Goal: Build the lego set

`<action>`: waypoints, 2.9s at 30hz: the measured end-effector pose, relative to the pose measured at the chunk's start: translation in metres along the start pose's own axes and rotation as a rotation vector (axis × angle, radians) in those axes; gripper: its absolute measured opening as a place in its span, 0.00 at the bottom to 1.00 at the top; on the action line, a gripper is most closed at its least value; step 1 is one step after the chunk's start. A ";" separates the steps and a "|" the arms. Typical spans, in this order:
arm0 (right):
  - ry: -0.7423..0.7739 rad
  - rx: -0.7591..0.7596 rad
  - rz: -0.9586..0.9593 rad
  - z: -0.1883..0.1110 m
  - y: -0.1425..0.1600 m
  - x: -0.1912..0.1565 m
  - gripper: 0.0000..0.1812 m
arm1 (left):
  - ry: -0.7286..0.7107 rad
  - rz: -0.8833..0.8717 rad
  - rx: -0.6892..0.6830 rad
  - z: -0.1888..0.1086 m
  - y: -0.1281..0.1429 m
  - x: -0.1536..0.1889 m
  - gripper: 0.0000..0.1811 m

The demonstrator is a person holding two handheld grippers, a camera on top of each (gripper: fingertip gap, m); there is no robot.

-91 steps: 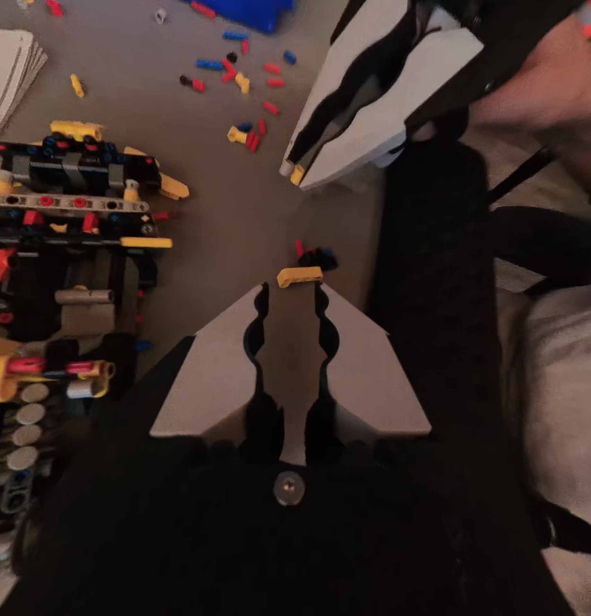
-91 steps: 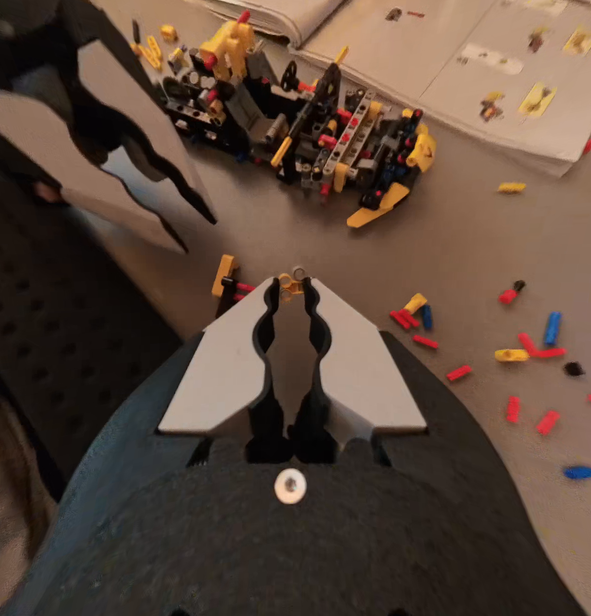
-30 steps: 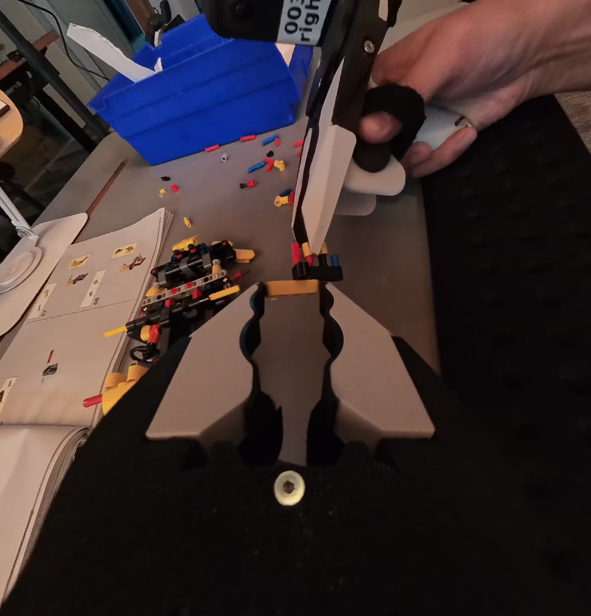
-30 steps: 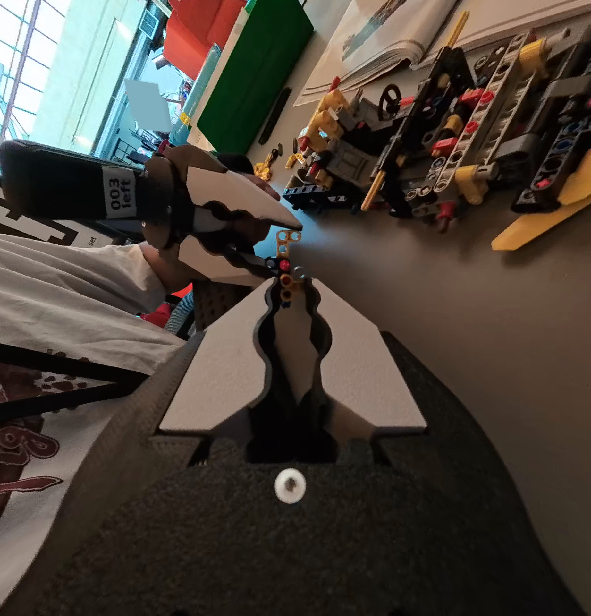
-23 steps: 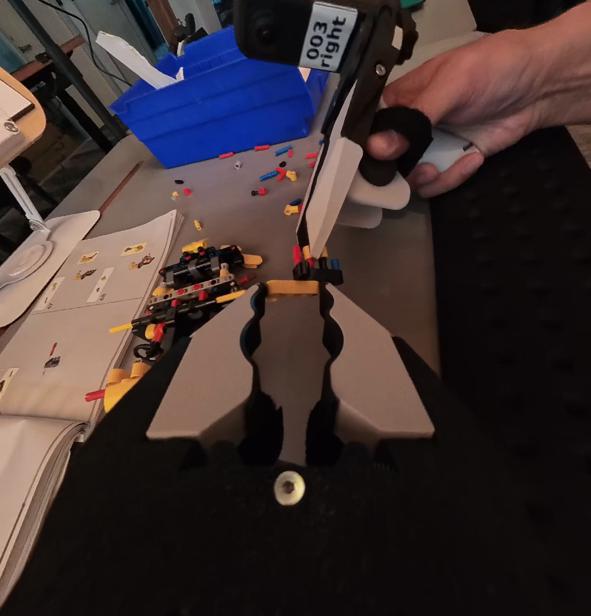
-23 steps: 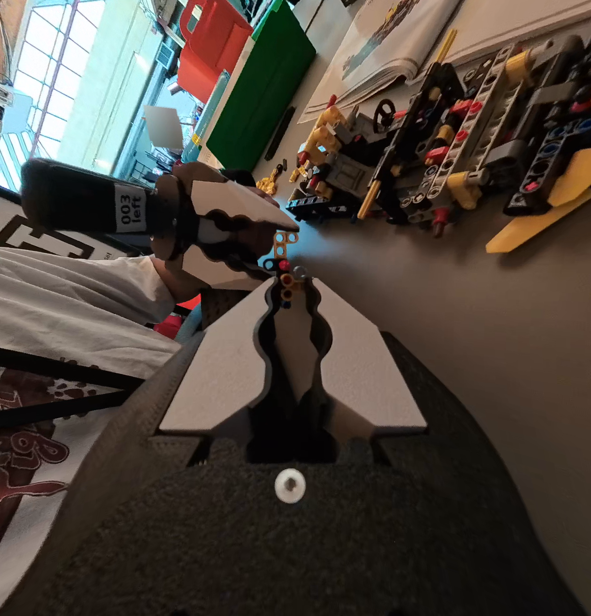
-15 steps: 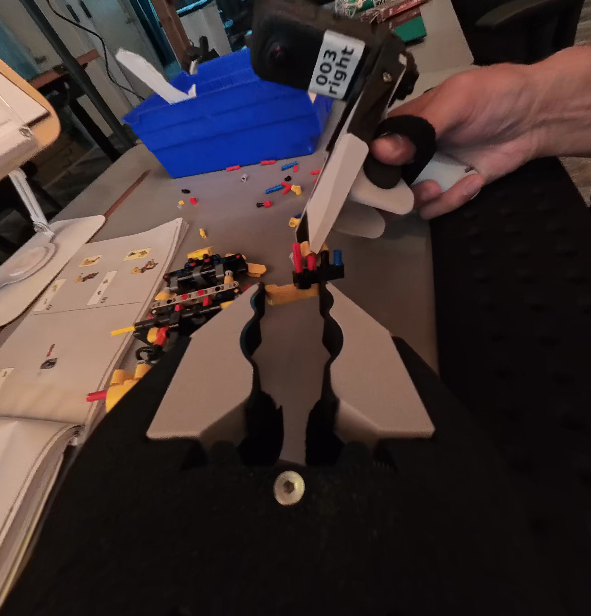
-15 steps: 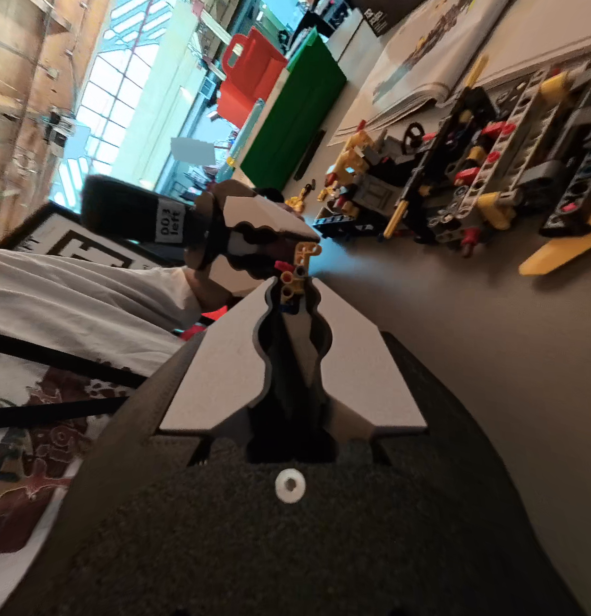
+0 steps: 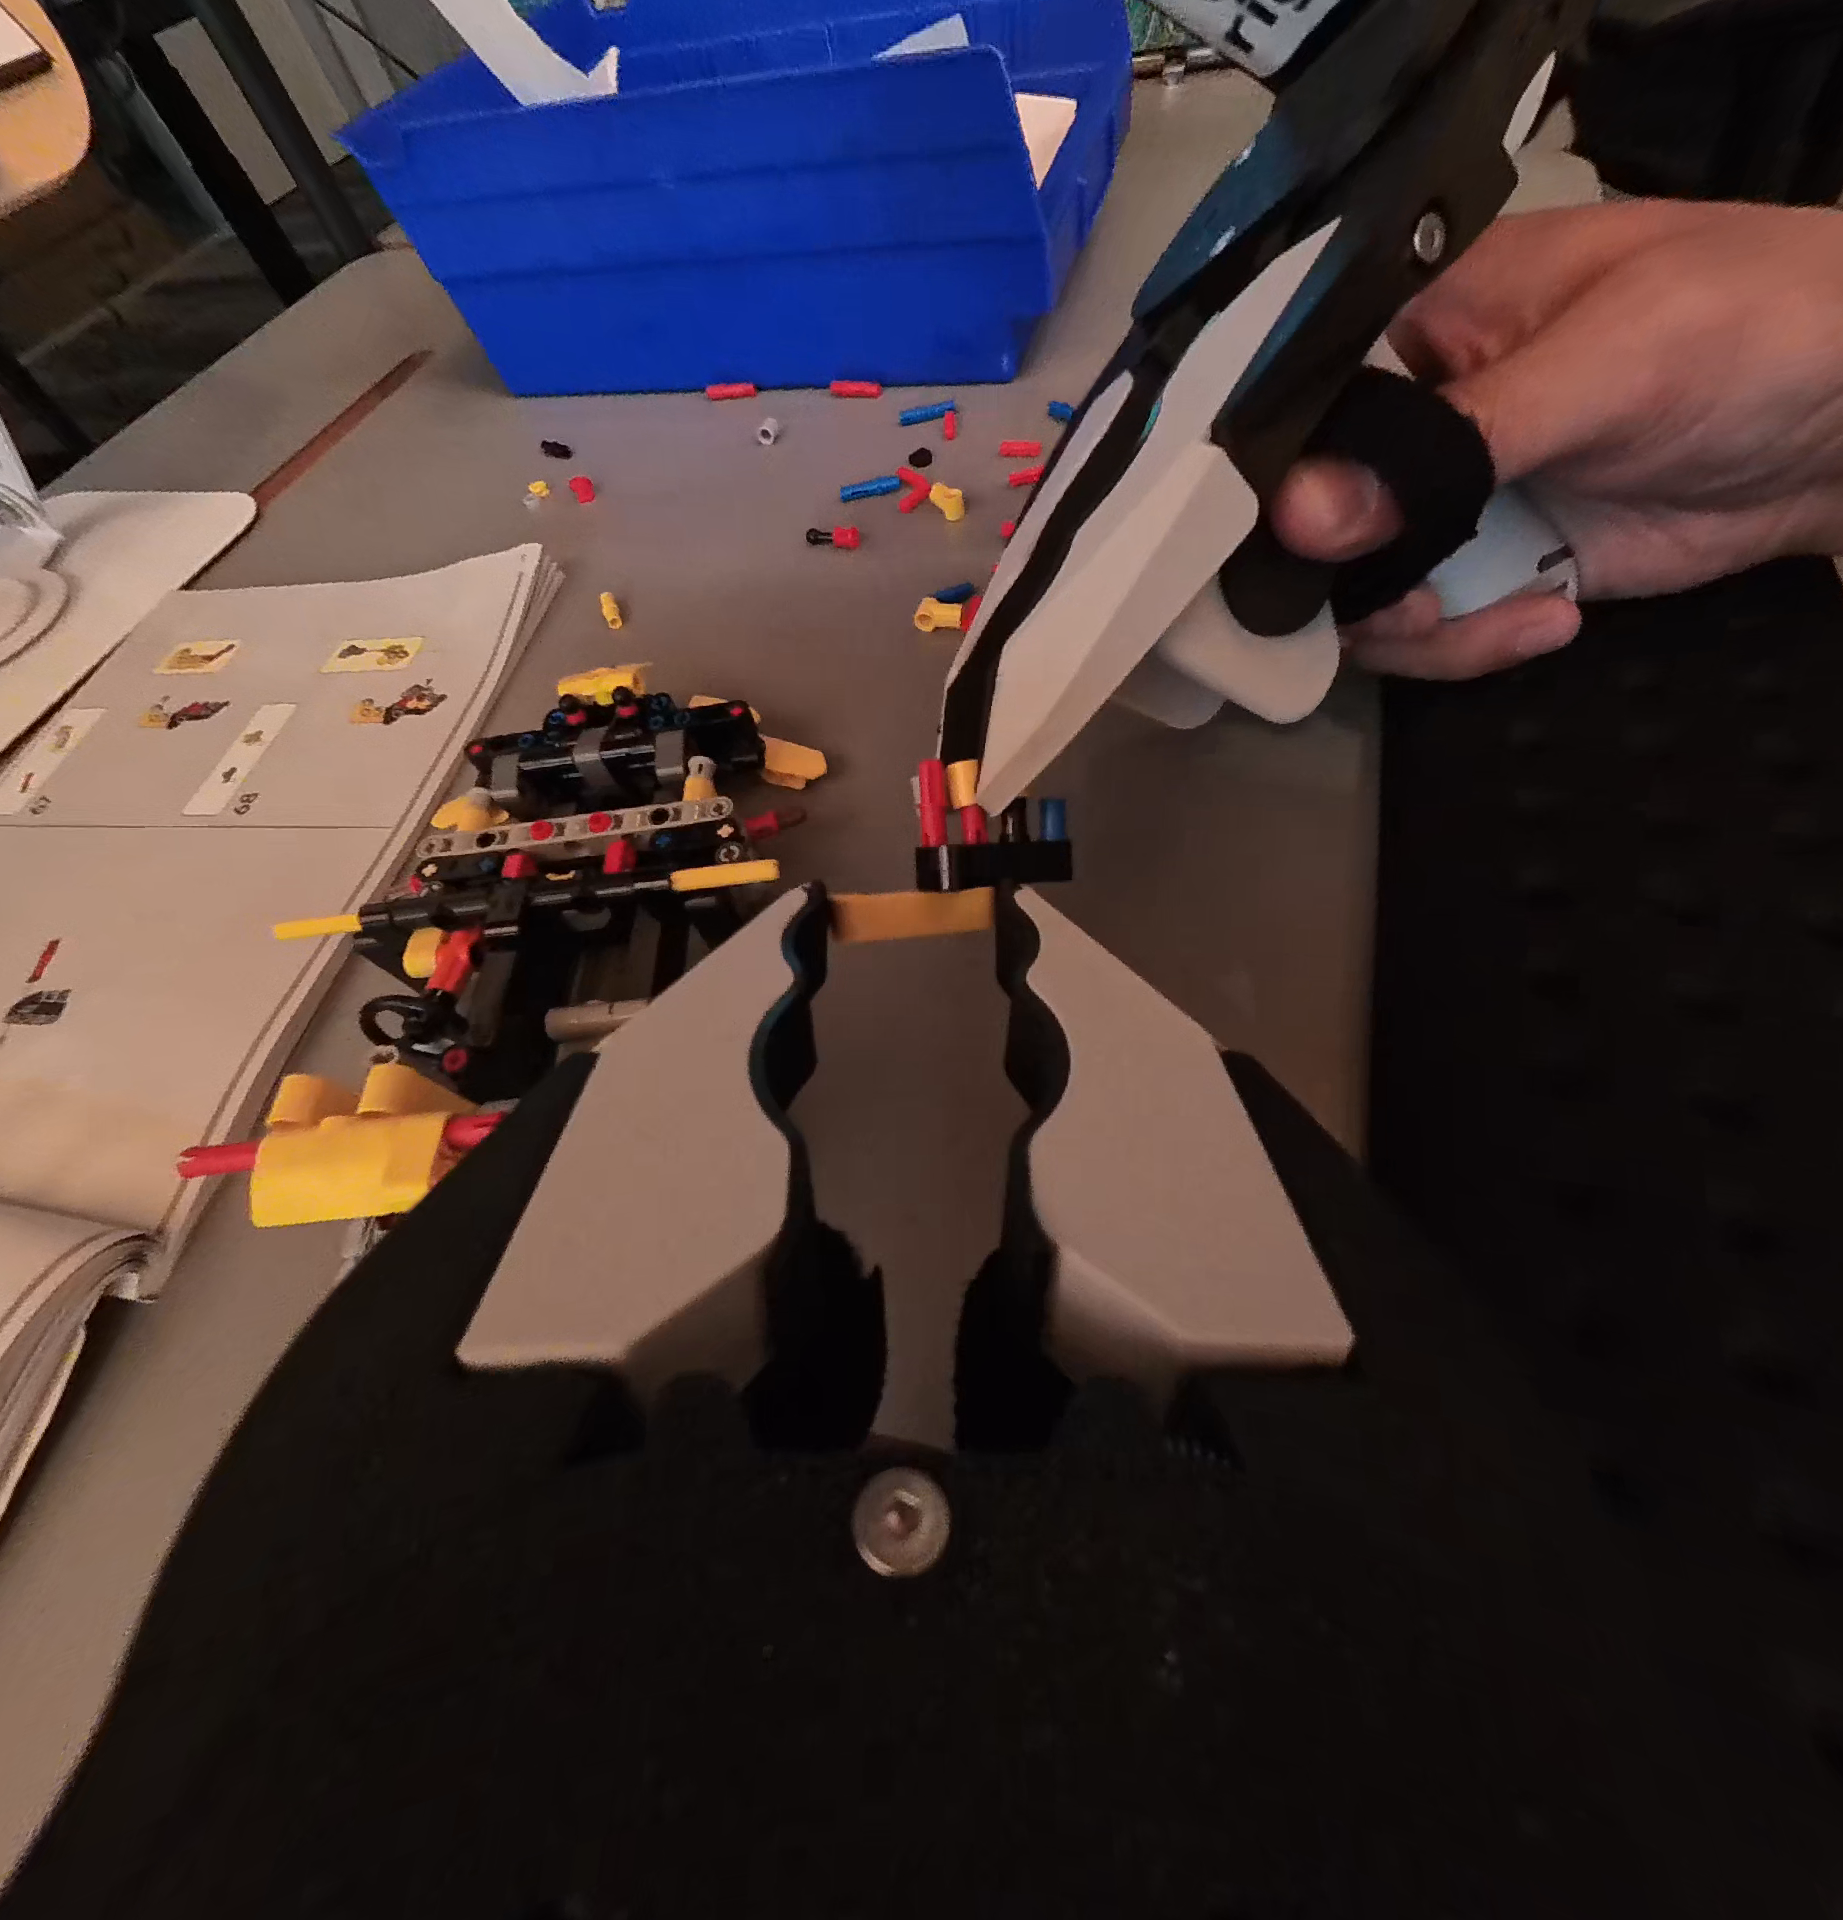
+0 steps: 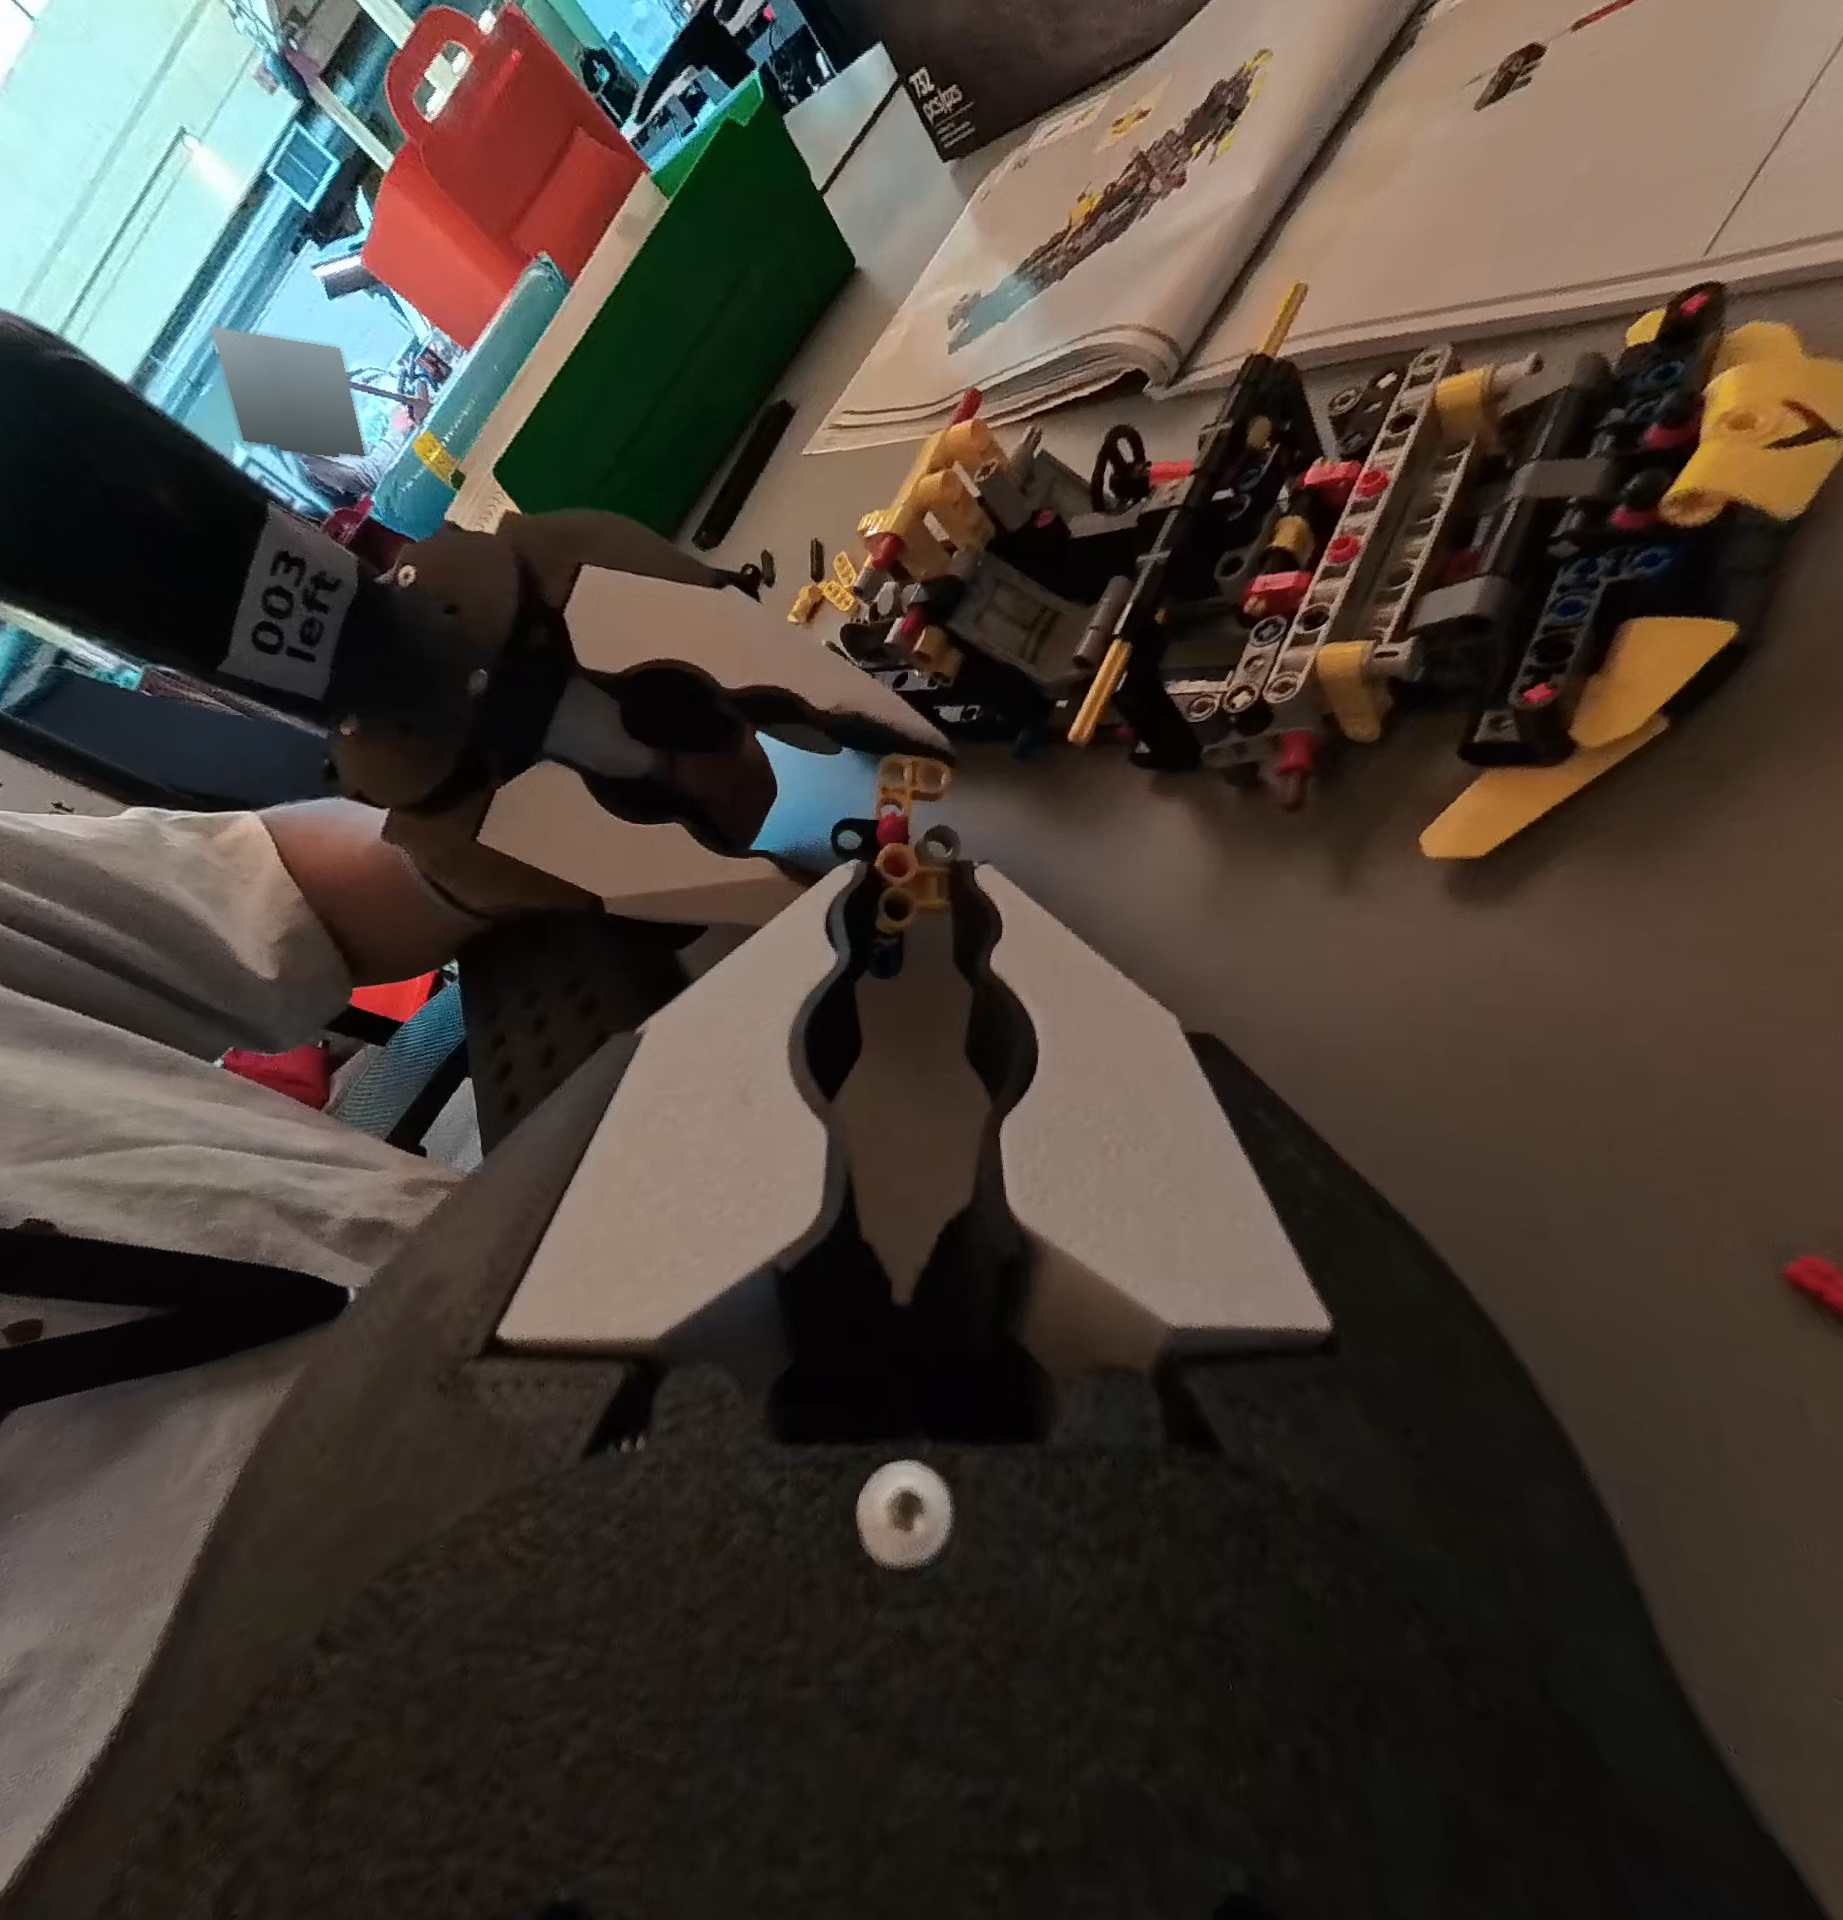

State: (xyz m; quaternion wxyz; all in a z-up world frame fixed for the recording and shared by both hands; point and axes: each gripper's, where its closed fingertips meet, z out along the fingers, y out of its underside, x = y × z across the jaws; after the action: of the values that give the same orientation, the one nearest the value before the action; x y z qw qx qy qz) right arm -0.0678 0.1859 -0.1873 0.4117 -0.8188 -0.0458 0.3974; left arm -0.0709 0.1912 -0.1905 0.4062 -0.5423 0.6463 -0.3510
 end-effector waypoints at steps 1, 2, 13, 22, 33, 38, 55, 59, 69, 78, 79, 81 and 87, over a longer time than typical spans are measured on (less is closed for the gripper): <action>0.001 -0.002 0.004 0.000 0.000 0.000 0.08 | -0.003 0.002 -0.001 0.000 0.000 0.000 0.17; 0.001 0.001 0.007 0.000 0.000 0.001 0.08 | -0.005 -0.004 0.000 0.000 0.000 -0.001 0.17; -0.018 0.082 0.078 -0.001 -0.011 0.003 0.08 | -0.004 -0.152 0.041 0.001 -0.007 -0.007 0.17; -0.060 0.282 0.129 -0.006 -0.039 -0.002 0.08 | -0.075 -0.273 0.118 -0.001 -0.023 -0.020 0.18; 0.005 0.243 -0.030 -0.004 -0.039 -0.003 0.08 | -0.142 -0.158 0.096 -0.007 -0.023 -0.022 0.18; -0.005 0.254 -0.043 -0.005 -0.040 -0.006 0.08 | -0.164 -0.111 0.100 -0.008 -0.025 -0.022 0.18; 0.026 0.246 -0.108 -0.003 -0.038 -0.009 0.08 | -0.151 -0.128 0.115 -0.010 -0.027 -0.021 0.17; -0.057 0.260 -0.008 -0.003 -0.039 -0.010 0.08 | -0.135 -0.164 0.124 -0.009 -0.028 -0.022 0.17; 0.113 0.171 -0.168 0.001 -0.030 -0.002 0.08 | -0.175 -0.066 0.070 -0.007 -0.021 -0.022 0.17; 0.121 0.156 -0.156 -0.001 -0.031 0.001 0.08 | -0.148 -0.053 0.047 -0.003 -0.017 -0.021 0.18; 0.129 0.149 -0.170 -0.001 -0.030 0.002 0.08 | -0.140 -0.063 0.046 -0.002 -0.016 -0.021 0.18; 0.162 0.131 -0.259 -0.001 -0.029 0.003 0.10 | -0.133 -0.072 0.053 -0.002 -0.017 -0.020 0.18; 0.212 0.168 -0.501 -0.006 -0.034 -0.002 0.18 | -0.097 -0.222 0.059 -0.003 -0.013 -0.028 0.18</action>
State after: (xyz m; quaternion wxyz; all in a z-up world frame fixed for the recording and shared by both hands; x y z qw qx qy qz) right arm -0.0570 0.2034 -0.1598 0.5660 -0.7820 -0.1704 0.1980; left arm -0.0655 0.2167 -0.1733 0.4115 -0.6146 0.5512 -0.3862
